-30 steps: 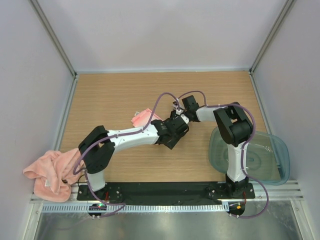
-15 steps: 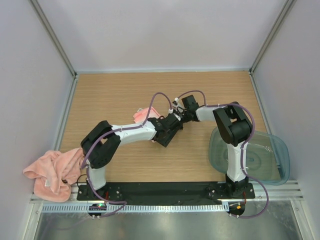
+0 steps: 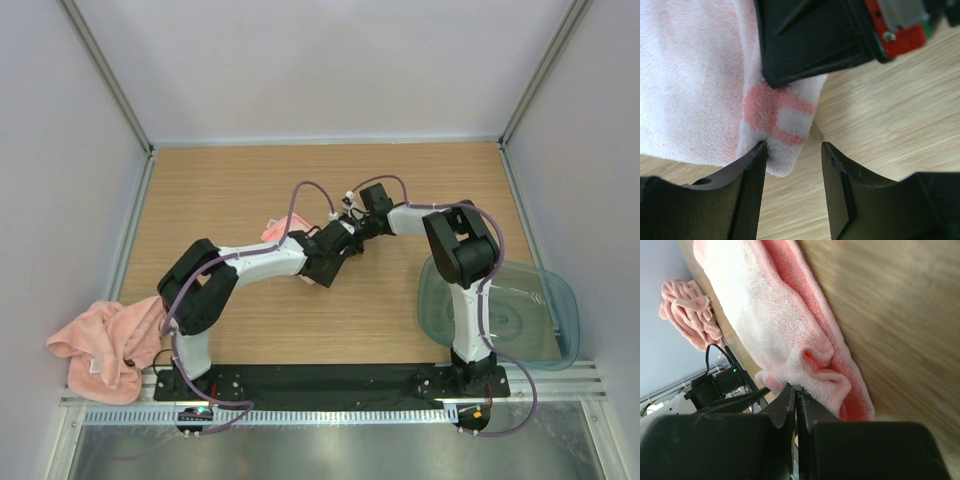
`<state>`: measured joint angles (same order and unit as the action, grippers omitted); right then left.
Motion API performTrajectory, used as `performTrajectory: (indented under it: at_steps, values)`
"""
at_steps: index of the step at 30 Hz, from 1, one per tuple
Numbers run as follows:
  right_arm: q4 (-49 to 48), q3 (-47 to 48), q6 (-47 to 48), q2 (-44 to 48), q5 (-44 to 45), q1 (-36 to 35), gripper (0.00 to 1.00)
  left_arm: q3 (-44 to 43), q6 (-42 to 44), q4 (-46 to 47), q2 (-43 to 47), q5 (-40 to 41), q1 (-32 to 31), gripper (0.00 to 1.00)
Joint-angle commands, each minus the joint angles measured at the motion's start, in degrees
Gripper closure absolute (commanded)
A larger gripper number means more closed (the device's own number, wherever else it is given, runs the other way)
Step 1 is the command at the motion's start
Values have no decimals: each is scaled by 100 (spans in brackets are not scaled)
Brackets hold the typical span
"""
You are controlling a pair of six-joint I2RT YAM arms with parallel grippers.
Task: Roll the towels
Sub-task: Roll the towel
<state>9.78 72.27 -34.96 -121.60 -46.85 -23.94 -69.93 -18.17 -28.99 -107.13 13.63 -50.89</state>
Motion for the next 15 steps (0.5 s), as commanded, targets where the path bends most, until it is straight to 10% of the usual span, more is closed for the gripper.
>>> performTrajectory:
  at_steps: [1, 8, 15]
  values:
    - [551, 453, 402, -504, 1169, 39, 94, -28, -660, -141, 17, -1081, 9, 51]
    - [1052, 1184, 631, -891, 1301, -128, 94, -328, -1101, -572, -80, -1398, -78, 47]
    - [1123, 1211, 701, -909, 1371, -163, 94, -942, -908, -1714, -299, 262, -333, 43]
